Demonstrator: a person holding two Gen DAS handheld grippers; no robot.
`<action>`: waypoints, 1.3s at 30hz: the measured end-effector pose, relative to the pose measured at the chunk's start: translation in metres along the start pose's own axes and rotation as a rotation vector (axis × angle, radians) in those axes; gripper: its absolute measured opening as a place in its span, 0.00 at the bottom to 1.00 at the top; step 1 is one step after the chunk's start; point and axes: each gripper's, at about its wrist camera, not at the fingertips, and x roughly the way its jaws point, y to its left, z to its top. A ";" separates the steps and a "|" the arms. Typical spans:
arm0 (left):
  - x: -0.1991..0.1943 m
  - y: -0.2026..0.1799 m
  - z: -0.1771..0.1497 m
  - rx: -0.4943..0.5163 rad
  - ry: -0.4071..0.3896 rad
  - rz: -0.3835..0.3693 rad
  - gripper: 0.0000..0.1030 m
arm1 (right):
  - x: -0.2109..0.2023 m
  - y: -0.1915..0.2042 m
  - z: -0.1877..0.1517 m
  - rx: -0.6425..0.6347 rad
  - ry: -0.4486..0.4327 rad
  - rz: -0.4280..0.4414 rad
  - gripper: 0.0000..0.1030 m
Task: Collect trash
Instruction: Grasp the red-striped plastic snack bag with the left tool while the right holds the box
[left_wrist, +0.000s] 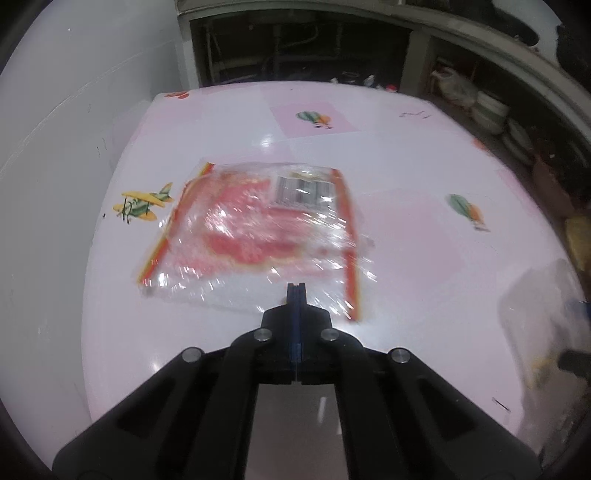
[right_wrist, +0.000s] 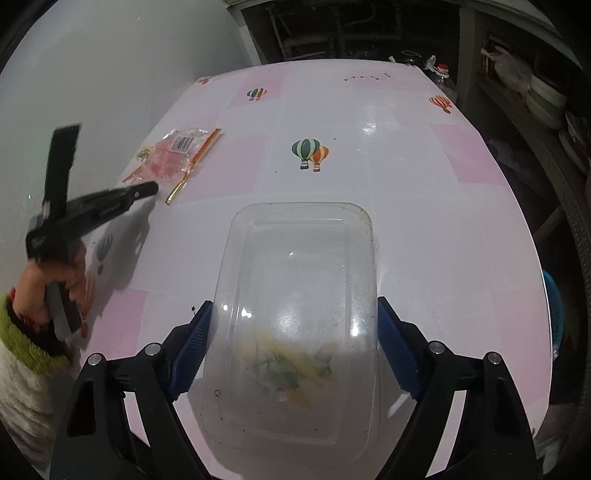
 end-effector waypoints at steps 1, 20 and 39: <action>-0.008 -0.003 -0.004 0.000 -0.003 -0.030 0.00 | -0.002 -0.002 -0.001 0.006 -0.002 0.004 0.80; 0.051 0.013 0.082 -0.030 0.106 0.052 0.87 | -0.003 -0.011 -0.005 0.018 -0.011 0.035 0.80; 0.076 0.015 0.076 0.013 0.175 0.020 0.81 | -0.006 -0.018 -0.004 0.042 -0.030 0.095 0.82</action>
